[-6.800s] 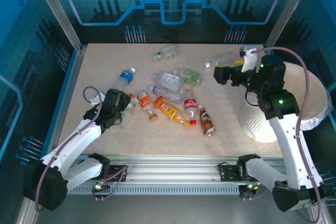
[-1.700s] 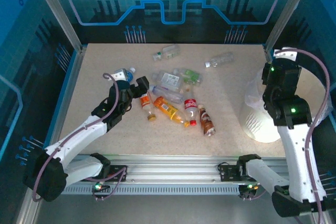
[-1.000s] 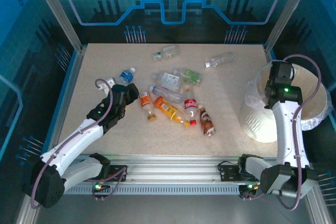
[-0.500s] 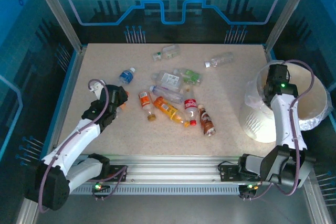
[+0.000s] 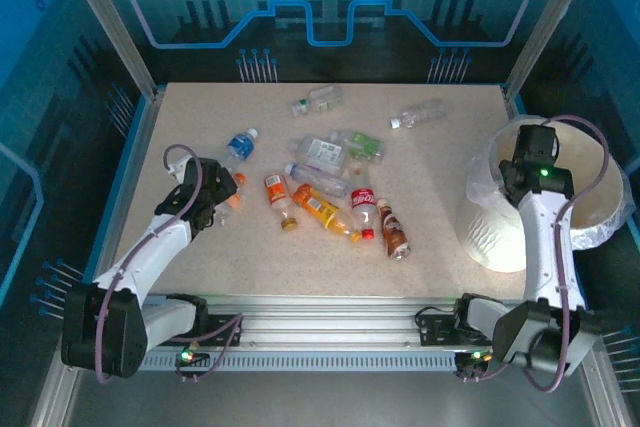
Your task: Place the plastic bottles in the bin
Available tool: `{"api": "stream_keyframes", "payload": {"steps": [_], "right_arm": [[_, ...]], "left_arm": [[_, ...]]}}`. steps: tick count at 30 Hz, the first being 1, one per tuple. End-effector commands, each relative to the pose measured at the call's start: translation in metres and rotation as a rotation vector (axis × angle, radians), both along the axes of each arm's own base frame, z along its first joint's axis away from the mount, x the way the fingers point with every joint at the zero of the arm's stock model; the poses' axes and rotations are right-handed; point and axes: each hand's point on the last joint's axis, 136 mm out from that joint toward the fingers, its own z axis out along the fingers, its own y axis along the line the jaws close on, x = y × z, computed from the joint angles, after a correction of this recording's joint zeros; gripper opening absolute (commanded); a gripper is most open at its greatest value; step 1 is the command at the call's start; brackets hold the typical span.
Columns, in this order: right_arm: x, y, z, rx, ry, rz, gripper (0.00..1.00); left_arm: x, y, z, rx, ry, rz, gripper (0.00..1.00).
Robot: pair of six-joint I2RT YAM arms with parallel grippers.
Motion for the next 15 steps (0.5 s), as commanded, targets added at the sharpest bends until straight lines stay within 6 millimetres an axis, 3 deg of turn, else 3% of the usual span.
{"api": "stream_keyframes", "payload": {"steps": [1,10,15], "right_arm": [[-0.004,0.005,0.021,-0.002,-0.088,0.017,0.88],[-0.014,0.027,0.077,0.011,-0.320,0.102,1.00],[-0.011,0.052,0.104,0.052,-0.455,0.207,1.00]], "left_arm": [[0.006,-0.002,0.004,-0.047,-0.025,-0.001,0.99],[0.009,0.009,-0.009,-0.144,0.030,0.030,0.99],[0.016,0.011,-0.017,-0.151,0.064,-0.020,0.99]]}}
